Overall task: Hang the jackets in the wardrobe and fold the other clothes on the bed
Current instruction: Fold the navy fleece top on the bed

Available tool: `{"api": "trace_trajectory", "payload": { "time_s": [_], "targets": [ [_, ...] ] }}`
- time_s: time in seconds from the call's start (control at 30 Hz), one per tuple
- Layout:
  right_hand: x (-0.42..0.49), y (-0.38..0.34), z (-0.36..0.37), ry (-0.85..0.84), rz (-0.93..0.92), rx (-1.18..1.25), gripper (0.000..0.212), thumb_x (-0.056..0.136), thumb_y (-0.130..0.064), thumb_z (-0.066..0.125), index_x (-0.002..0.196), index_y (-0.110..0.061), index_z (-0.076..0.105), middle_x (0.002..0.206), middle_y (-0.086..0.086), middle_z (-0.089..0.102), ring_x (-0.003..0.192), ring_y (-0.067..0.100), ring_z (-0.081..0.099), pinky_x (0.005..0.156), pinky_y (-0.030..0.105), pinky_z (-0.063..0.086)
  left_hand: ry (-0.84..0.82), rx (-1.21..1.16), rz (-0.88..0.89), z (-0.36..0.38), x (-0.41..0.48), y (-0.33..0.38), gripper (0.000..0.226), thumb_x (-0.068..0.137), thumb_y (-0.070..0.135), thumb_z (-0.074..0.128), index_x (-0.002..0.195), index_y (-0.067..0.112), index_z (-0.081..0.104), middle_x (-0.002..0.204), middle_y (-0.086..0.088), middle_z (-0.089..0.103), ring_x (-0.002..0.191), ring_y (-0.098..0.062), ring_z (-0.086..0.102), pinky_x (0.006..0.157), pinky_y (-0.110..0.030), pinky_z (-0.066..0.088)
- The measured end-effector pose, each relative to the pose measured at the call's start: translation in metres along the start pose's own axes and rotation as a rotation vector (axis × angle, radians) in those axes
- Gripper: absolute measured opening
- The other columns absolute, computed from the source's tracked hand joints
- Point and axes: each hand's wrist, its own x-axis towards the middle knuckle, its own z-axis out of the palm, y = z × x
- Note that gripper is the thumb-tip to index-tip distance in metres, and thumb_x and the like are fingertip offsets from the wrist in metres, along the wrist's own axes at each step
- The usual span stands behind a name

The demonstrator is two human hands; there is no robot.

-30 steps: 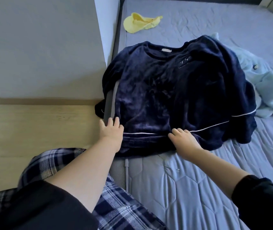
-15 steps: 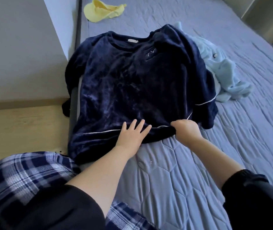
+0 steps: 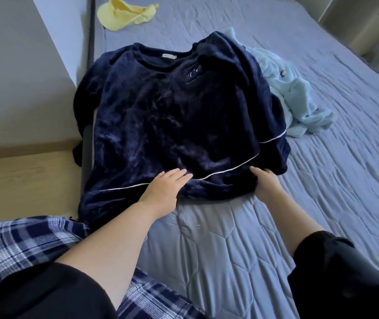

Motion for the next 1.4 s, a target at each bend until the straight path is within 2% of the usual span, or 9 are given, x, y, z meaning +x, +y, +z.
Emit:
{"api": "trace_trajectory", "payload": {
  "time_s": [0.1,0.23,0.47,0.63,0.83,0.97,1.13,1.27,1.4],
  "targets": [
    [0.004,-0.012,-0.005,-0.003,0.061,0.126,0.024,0.084,-0.005,0.055,0.107,-0.005,0.06,0.093,0.015,0.059,0.075,0.025,0.063,0.071,0.033,0.054,0.123,-0.154,-0.024,-0.006,-0.003,0.001,0.073,0.081,-0.012,0.042,0.147,0.019,0.036,0.153,0.001,0.033,0.142,-0.015,0.027,0.114,-0.028,0.022],
    [0.01,-0.003,-0.023,0.434,0.071,0.108,0.024,0.067,-0.005,0.058,0.091,-0.006,0.056,0.084,0.012,0.056,0.069,0.025,0.058,0.06,0.034,0.05,0.187,-0.23,-0.045,-0.008,-0.002,0.001,0.068,0.079,-0.011,0.043,0.142,0.017,0.045,0.148,-0.001,0.042,0.138,-0.016,0.034,0.111,-0.027,0.026],
    [0.006,0.004,-0.027,0.263,0.14,0.485,0.023,0.077,-0.011,0.043,0.056,-0.02,0.038,0.047,-0.004,0.034,0.035,0.011,0.031,0.04,0.016,0.031,-0.168,0.052,0.013,0.018,-0.004,-0.011,0.06,0.093,0.047,0.036,0.15,0.03,0.026,0.161,0.004,-0.004,0.147,-0.012,-0.009,0.118,-0.038,-0.004],
    [0.016,-0.033,-0.023,0.123,-0.007,0.385,0.018,0.095,-0.039,0.044,0.086,-0.025,0.051,0.099,-0.001,0.058,0.106,0.023,0.058,0.096,0.036,0.047,-0.114,-0.08,-0.034,0.018,-0.002,-0.008,0.057,0.096,0.055,0.027,0.147,0.03,0.033,0.16,0.007,0.006,0.147,-0.01,-0.001,0.118,-0.037,0.001],
    [-0.005,-0.115,0.042,0.565,-0.575,-0.009,0.035,0.096,-0.013,0.047,0.127,0.003,0.051,0.129,0.019,0.056,0.119,0.028,0.053,0.094,0.021,0.036,0.011,-0.674,-0.32,0.0,0.004,-0.005,0.045,0.098,0.038,0.045,0.142,0.029,0.043,0.148,0.01,0.04,0.136,-0.007,0.034,0.109,-0.023,0.024],
    [-0.07,-0.122,0.129,0.087,-1.021,-0.413,0.016,0.091,-0.011,0.056,0.102,-0.001,0.062,0.091,0.004,0.062,0.091,0.019,0.058,0.076,0.015,0.038,0.183,-1.348,-0.647,-0.031,0.015,-0.018,0.035,0.102,0.03,0.038,0.13,0.016,0.053,0.134,-0.004,0.055,0.124,-0.018,0.052,0.104,-0.03,0.035],
    [-0.118,-0.087,0.169,-0.931,-0.774,-1.068,0.01,0.09,-0.018,0.062,0.091,-0.012,0.071,0.098,0.001,0.073,0.095,0.012,0.066,0.087,0.023,0.05,0.638,-2.15,-0.781,-0.071,0.001,-0.079,0.052,0.097,0.052,0.036,0.133,0.019,0.055,0.132,-0.008,0.059,0.121,-0.028,0.055,0.106,-0.04,0.039],
    [-0.109,-0.064,0.17,-0.749,-0.574,-0.73,0.017,0.091,-0.006,0.053,0.085,-0.002,0.067,0.083,0.009,0.072,0.073,0.015,0.069,0.068,0.024,0.053,0.541,-2.118,-0.83,-0.076,-0.004,-0.084,0.054,0.09,0.06,0.045,0.121,0.02,0.062,0.113,-0.002,0.067,0.108,-0.018,0.06,0.093,-0.032,0.046],
    [-0.077,-0.047,0.166,-0.418,-0.445,-0.718,0.014,0.092,-0.014,0.051,0.093,-0.01,0.065,0.09,0.006,0.068,0.076,0.016,0.063,0.068,0.028,0.052,0.561,-1.648,-1.017,-0.069,0.0,-0.068,0.03,0.086,0.013,0.064,0.114,0.021,0.061,0.104,-0.01,0.066,0.087,-0.025,0.064,0.066,-0.032,0.051]
  ]
}}
